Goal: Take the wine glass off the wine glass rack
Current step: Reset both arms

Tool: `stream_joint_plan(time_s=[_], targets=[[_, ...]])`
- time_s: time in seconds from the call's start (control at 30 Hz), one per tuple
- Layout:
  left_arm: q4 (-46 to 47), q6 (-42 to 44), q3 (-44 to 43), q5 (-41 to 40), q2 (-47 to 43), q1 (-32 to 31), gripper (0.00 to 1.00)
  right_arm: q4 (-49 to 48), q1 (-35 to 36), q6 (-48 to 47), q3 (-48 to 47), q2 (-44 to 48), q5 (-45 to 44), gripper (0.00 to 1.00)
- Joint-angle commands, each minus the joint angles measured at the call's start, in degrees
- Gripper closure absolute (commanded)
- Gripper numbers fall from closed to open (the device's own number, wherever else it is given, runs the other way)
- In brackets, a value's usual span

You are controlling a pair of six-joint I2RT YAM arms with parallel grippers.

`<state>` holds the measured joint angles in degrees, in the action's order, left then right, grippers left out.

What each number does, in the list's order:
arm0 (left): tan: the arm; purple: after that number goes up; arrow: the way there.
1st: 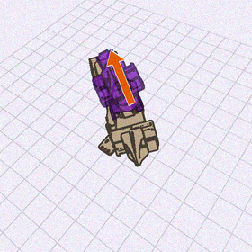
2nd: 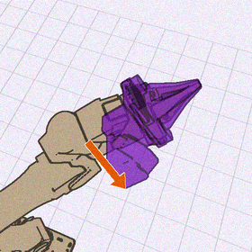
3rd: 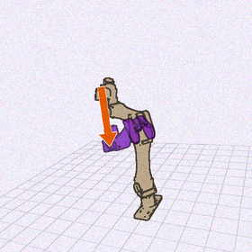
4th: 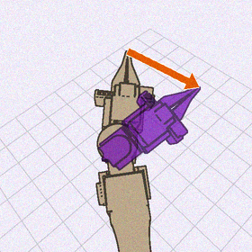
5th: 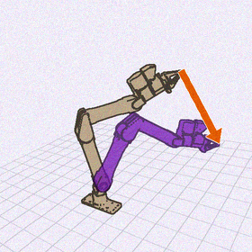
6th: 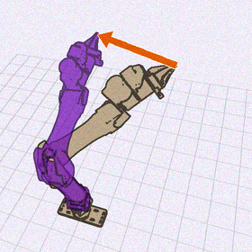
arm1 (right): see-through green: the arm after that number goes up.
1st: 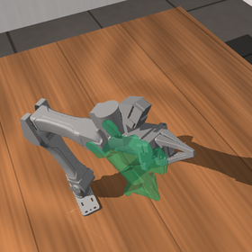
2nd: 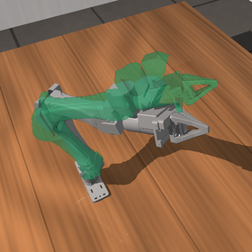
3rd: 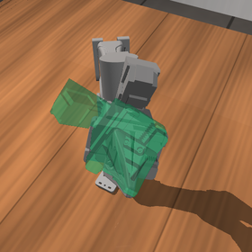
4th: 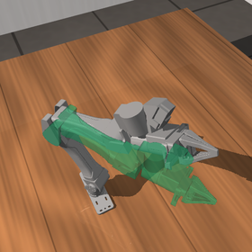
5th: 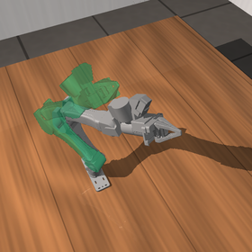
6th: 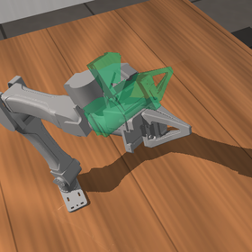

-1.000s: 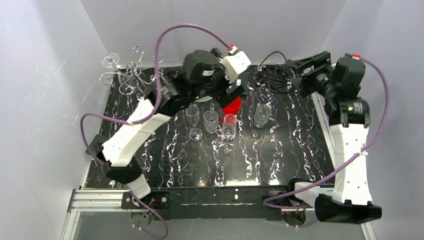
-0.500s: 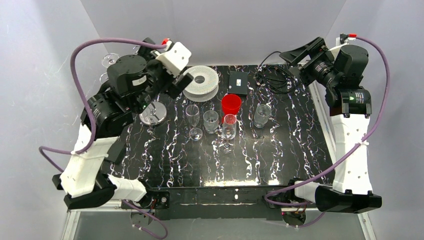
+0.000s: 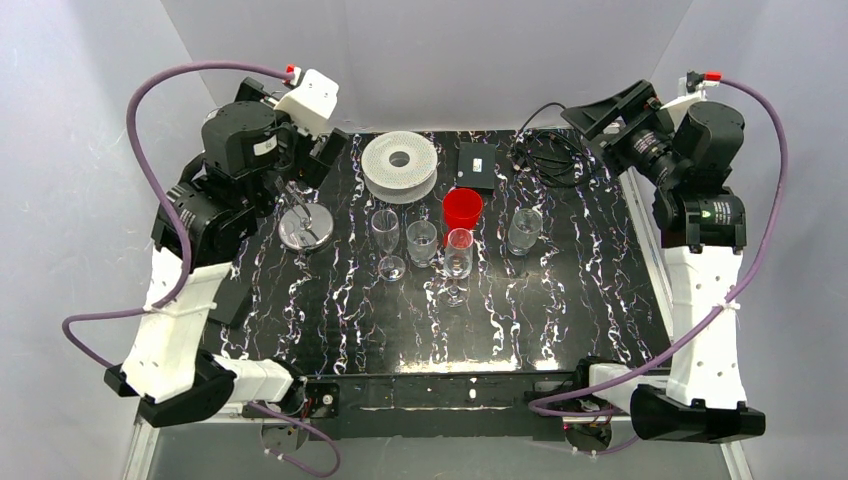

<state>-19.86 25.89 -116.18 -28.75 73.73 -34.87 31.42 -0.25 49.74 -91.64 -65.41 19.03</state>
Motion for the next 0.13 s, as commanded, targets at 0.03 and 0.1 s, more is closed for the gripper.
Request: stream_joint_plan(time_s=[0.03,0.1], targets=[[0.4,-3.5,-2.2,0.3,1.2,0.7,0.02,-3.5,0.2,-0.4,0.1,1.1,0.0,0.09],[0.3,-4.2,-2.0,0.8,1.5,0.7,0.02,-2.3,0.2,-0.5,-0.8,0.8,-0.1,0.09]])
